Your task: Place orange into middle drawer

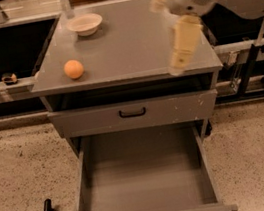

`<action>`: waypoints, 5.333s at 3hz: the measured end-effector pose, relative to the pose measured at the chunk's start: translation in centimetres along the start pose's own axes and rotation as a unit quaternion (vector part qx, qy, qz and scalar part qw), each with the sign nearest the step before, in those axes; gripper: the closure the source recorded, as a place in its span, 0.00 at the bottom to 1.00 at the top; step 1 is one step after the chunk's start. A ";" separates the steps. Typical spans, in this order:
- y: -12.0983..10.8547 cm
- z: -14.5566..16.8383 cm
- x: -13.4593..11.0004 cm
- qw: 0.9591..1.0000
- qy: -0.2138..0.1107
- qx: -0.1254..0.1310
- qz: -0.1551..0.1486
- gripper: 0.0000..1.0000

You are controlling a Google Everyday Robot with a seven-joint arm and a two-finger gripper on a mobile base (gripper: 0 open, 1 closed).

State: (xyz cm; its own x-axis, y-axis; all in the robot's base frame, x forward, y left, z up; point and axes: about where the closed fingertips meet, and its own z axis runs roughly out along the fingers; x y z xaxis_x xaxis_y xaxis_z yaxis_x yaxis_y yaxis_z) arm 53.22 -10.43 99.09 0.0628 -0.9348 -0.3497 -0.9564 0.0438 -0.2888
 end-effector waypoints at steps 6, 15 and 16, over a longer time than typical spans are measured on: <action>-11.4 22.7 -15.3 0.961 -0.273 -0.005 0.029 0.00; -15.1 28.2 -17.8 0.931 -0.337 -0.001 0.141 0.88; -14.4 26.8 -20.2 0.925 -0.367 -0.026 0.097 1.00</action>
Offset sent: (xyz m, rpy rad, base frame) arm 0.1806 0.2150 -0.1519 0.3799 -0.0690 0.0239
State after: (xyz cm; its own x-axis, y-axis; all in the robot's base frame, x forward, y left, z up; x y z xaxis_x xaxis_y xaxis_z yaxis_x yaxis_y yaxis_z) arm 73.35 17.30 86.43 0.0469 -0.4182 -0.9072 -0.9812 0.1512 -0.1204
